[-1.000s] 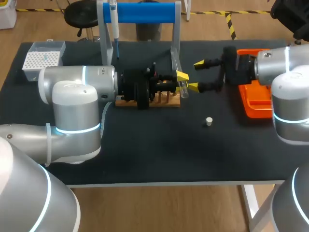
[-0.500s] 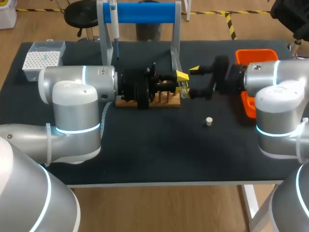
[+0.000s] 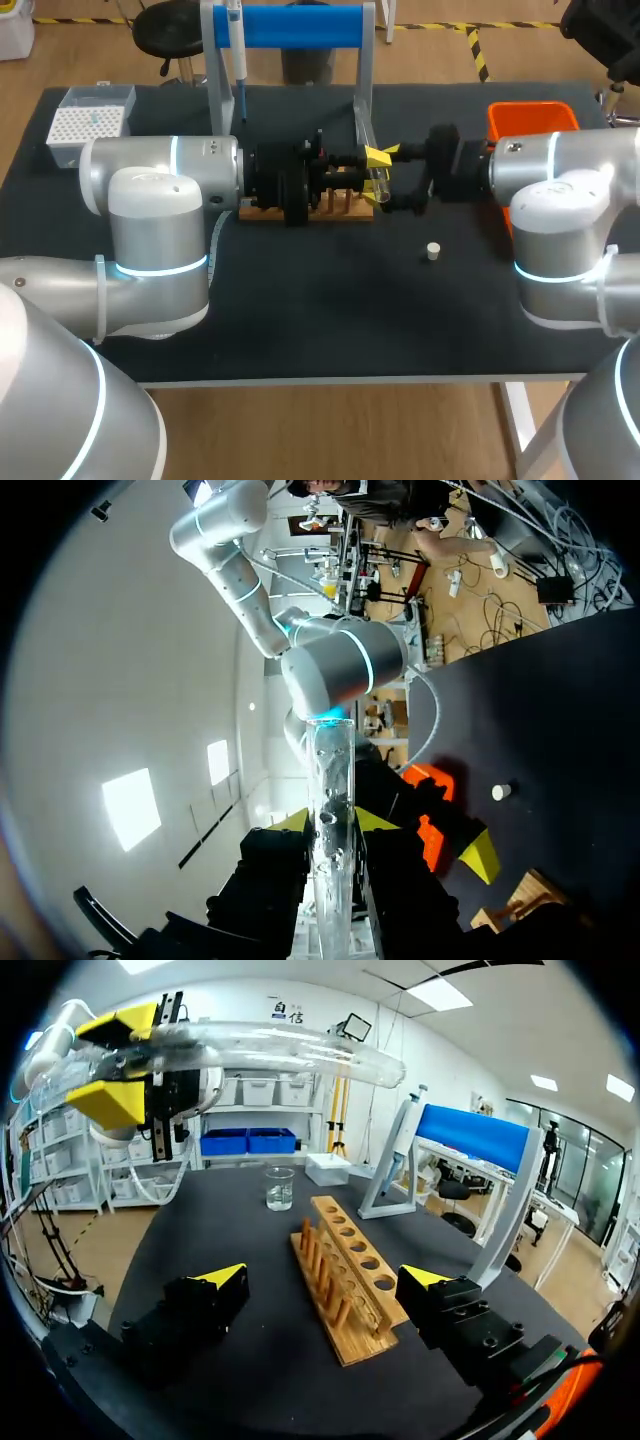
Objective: Invert the test tube, pick up the pipette, mount the tip to pipette, aspirate from beaker and dispense into the tube, eject the tip, return the pipette, and cap with the stopper.
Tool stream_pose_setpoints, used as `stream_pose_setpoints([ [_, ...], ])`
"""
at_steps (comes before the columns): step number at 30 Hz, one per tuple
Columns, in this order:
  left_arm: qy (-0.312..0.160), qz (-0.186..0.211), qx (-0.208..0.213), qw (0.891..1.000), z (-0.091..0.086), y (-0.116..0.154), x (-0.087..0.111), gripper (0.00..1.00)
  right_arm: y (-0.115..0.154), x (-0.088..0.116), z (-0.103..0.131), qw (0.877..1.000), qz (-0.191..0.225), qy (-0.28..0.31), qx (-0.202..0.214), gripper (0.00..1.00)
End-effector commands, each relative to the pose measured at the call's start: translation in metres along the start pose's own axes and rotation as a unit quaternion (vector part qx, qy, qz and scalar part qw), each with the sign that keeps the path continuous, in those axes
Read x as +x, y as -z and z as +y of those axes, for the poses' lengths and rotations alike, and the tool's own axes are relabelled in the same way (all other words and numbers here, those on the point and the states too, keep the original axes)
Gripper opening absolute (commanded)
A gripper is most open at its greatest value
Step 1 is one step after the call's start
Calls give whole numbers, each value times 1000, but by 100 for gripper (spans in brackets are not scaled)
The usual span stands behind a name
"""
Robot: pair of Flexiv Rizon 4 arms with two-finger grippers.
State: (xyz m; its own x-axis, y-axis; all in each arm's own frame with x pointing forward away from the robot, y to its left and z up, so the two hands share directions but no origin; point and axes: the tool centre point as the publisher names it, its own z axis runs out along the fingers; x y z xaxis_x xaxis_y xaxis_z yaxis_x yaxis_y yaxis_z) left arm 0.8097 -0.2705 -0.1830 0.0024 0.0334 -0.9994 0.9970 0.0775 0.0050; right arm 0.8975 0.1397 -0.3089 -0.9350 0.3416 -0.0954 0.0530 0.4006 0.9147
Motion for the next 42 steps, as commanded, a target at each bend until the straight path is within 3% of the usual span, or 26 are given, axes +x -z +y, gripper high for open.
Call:
stream_pose_setpoints([
  [1, -1, -1, -1, 1000, -1, 0, 0, 0, 0, -2, 0, 1000, 7, 3, -1, 100],
  [11, -1, -1, -1, 1000, -1, 0, 0, 0, 0, -2, 0, 1000, 7, 3, -1, 100],
  [12, 49, -21, 18, 998, 6, 2, 5, 0, 0, -2, 0, 1000, 7, 3, -1, 100],
  [14, 159, -57, 35, 985, 14, 6, 13, 0, 0, -2, 0, 1000, 7, 3, -1, 100],
  [15, 241, -74, 42, 967, 18, 9, 19, 0, 0, -2, 0, 1000, 7, 3, -1, 100],
  [16, 283, -101, 52, 952, 24, 14, 25, 0, 0, -2, 0, 1000, 7, 3, -1, 100],
  [18, 366, -83, 52, 925, 25, 19, 26, 0, 0, -2, 0, 1000, 7, 3, -1, 100],
  [31, 358, -88, 42, 929, 25, 23, 22, 0, 0, -2, 0, 1000, 7, 3, -1, 100],
  [32, 389, -59, 20, 919, 29, 24, 19, 0, 0, -2, 0, 1000, 7, 3, -1, 100],
  [34, 455, -40, 3, 890, 37, 28, 15, 0, 0, -2, 0, 1000, 7, 3, -1, 100],
  [36, 477, -4, -23, 878, 42, 31, 8, 0, 0, -2, 0, 1000, 7, 3, -1, 100],
  [42, 522, 7, -39, 852, 57, 35, -13, 0, 0, -2, 0, 1000, 7, 3, -1, 100],
])
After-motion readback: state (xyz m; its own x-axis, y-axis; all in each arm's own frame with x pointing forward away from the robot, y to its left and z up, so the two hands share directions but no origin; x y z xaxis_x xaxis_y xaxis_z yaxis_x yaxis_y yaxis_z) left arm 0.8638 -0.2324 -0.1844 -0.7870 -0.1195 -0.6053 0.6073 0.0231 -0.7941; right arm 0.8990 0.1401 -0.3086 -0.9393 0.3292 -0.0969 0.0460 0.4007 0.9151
